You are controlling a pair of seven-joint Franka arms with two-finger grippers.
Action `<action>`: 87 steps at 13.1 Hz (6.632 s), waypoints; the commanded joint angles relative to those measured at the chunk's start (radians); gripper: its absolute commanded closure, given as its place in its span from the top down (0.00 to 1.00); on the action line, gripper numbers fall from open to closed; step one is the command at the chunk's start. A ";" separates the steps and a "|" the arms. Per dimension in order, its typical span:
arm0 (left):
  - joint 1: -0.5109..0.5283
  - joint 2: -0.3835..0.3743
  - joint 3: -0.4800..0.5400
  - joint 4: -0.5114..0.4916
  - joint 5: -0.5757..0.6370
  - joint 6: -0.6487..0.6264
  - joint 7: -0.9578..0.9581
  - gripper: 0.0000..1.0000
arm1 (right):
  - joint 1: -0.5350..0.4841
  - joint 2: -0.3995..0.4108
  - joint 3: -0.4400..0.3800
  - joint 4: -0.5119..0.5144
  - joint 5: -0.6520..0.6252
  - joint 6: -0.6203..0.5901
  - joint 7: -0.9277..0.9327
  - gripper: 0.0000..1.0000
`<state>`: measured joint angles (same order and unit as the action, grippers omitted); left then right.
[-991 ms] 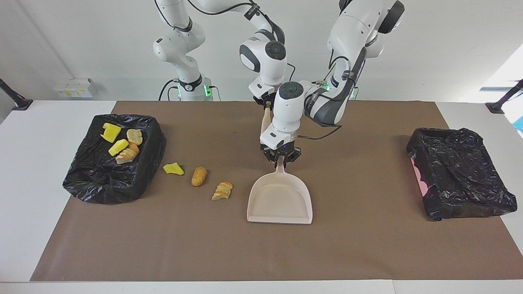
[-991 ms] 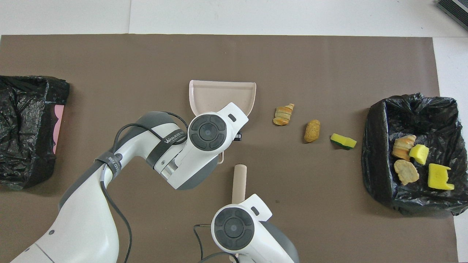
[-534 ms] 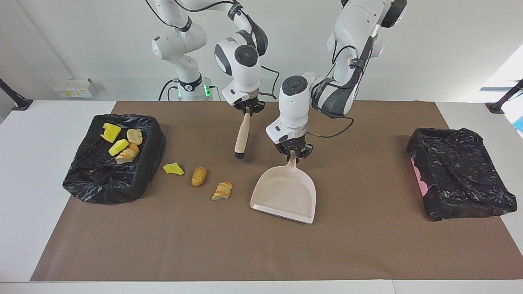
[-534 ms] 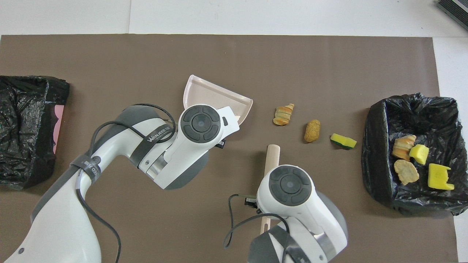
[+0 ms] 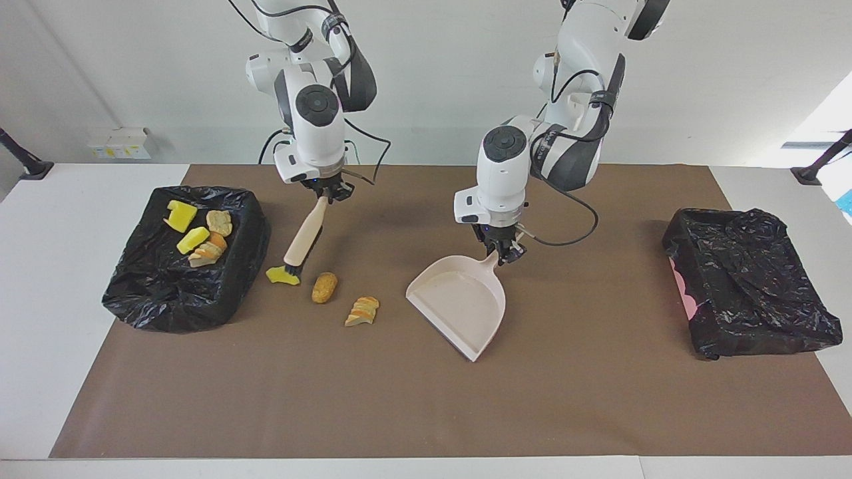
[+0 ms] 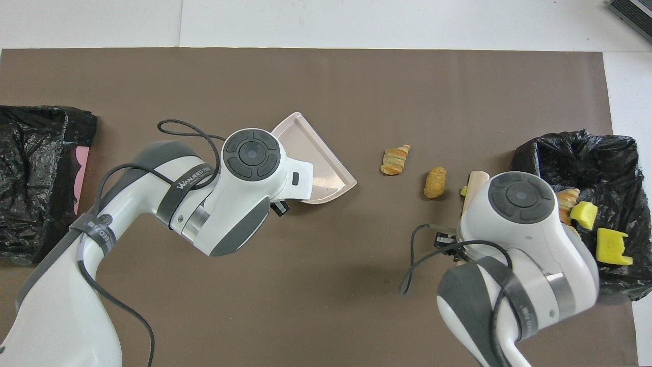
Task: Sweep and dump trash in bin
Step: 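Sweep the remaining crusts toward the dustpan with the right gripper, then push the crusts and sponge into the dustpan with the brush, then sweep the last crust into the dustpan with the right gripper, then carry the loaded dustpan to the bin farthest from the right arm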
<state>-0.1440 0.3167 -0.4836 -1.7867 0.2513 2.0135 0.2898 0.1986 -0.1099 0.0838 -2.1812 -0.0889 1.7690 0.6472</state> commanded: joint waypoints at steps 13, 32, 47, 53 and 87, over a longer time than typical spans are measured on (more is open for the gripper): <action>-0.038 0.002 -0.004 -0.077 -0.003 0.088 0.192 0.00 | -0.032 0.248 0.022 0.020 -0.049 0.285 -0.288 0.00; -0.035 -0.007 -0.004 -0.100 -0.006 0.146 0.193 0.00 | 0.018 0.246 0.050 0.204 0.234 0.147 -0.624 0.00; -0.032 -0.008 -0.004 -0.111 -0.006 0.165 0.187 0.00 | 0.059 0.437 0.085 0.348 0.219 0.172 -0.653 0.00; -0.025 -0.008 -0.004 -0.111 -0.006 0.162 0.203 0.00 | 0.061 0.340 0.123 0.353 0.302 -0.046 -0.649 0.00; 0.029 -0.280 1.103 0.088 -0.221 -0.135 1.564 0.00 | 0.538 0.341 0.126 0.184 0.313 0.295 0.195 0.00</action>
<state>-0.1091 -0.0134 0.5642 -1.7628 -0.0078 1.8203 1.7901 0.7075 0.2026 0.2114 -1.9720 0.2050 1.9682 0.7909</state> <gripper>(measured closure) 0.687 0.740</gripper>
